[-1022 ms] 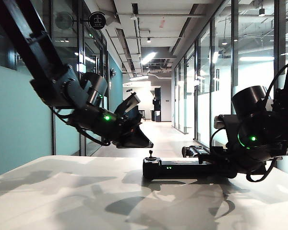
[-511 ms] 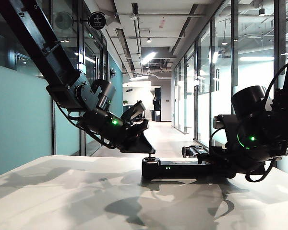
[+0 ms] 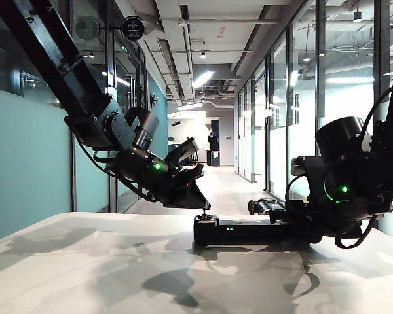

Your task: Push the left joystick on the remote control sitting on the white table forward to make the robot dog walk in a straight line until it approaches the door.

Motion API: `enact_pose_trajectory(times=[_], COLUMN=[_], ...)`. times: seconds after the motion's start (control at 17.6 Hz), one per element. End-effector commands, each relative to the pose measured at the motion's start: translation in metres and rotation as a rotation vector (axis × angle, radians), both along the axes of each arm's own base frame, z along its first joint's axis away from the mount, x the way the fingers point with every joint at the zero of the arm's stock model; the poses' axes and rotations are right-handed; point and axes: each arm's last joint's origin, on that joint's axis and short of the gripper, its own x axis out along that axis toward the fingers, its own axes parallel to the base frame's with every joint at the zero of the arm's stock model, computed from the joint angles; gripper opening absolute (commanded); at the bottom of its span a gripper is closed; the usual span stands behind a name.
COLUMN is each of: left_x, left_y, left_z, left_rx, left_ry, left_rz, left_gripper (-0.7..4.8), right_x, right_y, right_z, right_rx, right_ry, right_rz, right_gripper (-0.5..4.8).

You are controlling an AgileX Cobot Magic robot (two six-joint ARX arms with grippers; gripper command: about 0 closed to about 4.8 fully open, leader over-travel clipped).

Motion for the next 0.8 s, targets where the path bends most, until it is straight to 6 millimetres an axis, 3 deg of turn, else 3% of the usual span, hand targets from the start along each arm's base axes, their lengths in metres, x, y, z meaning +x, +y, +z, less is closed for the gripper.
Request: enact_pose_trajectory(times=[0.06, 0.8], left_x=[0.0019, 0.009], left_y=[-0.0021, -0.0049], left_z=[0.0033, -0.0013], left_rx=[-0.017, -0.001], left_ry=[-0.017, 0.006], left_rz=[-0.031, -0.031], left_gripper=[-0.06, -0.06], right_x=[0.0027, 0.0028], right_y=[0.0014, 0.0015], right_z=[0.0067, 0.0068], right_rx=[0.024, 0.023], right_ry=[-0.052, -0.053], right_rz=[-0.001, -0.001], right_gripper=[1.75, 1.75])
